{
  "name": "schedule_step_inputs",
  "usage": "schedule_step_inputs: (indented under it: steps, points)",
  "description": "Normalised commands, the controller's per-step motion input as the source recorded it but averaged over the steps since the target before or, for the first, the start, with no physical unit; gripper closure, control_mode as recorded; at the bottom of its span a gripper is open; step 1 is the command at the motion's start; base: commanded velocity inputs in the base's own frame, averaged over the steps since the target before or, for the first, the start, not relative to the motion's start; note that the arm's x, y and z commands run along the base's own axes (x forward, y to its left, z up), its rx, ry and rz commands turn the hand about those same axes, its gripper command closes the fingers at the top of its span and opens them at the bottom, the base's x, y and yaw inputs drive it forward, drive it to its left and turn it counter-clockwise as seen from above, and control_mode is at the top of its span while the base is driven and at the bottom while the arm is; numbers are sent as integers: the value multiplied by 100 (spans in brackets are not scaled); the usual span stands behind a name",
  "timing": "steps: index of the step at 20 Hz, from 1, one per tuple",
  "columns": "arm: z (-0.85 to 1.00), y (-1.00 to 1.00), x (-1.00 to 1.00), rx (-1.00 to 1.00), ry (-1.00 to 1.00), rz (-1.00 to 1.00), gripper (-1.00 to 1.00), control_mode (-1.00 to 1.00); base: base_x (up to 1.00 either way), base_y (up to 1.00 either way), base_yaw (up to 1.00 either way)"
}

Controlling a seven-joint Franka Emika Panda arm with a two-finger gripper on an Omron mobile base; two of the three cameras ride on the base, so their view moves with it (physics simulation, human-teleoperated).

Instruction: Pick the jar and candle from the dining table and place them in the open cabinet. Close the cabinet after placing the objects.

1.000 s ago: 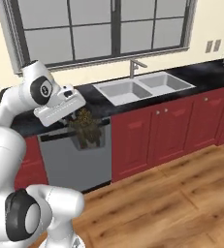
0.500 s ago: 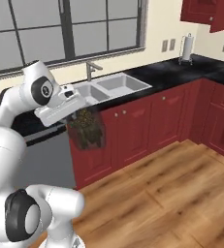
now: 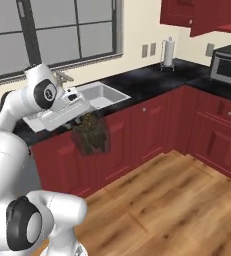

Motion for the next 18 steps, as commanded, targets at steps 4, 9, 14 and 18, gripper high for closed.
schedule_step_inputs:
  steps: [4, 9, 14, 18]
  points:
    - [0, 0, 0, 0, 0, 0, 100, 100, 87, -10, -19]
    - [0, 0, 0, 0, 0, 0, 100, 100, 93, -15, -19]
    - [0, 0, 0, 0, 0, 0, 100, 100, 80, -25, -22]
    - [0, 0, 0, 0, 0, 0, 100, 100, 72, -28, -24]
